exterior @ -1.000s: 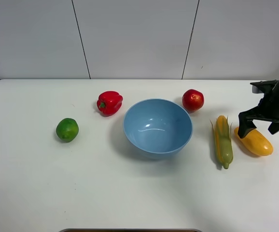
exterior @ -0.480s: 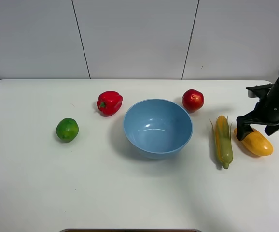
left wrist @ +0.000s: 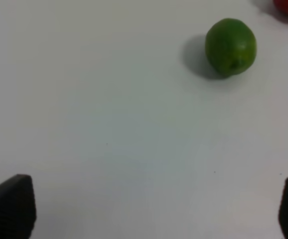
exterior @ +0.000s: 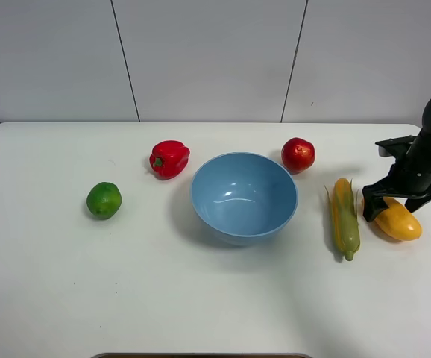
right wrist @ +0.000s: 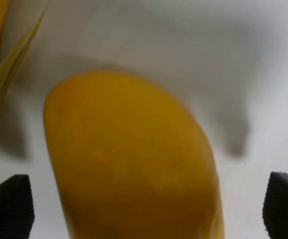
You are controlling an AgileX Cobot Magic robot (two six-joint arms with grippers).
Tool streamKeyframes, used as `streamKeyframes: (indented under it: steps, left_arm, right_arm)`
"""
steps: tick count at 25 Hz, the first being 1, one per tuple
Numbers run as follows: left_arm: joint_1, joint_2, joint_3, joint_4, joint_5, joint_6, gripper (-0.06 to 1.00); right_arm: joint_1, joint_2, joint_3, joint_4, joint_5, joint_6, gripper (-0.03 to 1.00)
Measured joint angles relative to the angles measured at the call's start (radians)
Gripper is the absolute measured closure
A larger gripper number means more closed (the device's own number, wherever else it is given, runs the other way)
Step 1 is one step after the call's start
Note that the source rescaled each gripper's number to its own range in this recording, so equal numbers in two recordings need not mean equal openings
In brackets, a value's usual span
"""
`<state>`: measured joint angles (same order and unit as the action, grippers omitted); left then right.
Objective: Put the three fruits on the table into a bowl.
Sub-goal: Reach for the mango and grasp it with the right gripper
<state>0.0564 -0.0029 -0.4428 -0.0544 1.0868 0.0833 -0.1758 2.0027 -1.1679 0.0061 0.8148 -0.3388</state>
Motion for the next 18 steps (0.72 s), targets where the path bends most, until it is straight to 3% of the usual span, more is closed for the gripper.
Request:
streamKeyframes:
  steps: [18]
  left_arm:
    - [0.000, 0.000, 0.000, 0.000, 0.000, 0.000, -0.06]
  right_arm:
    - [0.000, 0.000, 0.000, -0.012, -0.040, 0.000, 0.19]
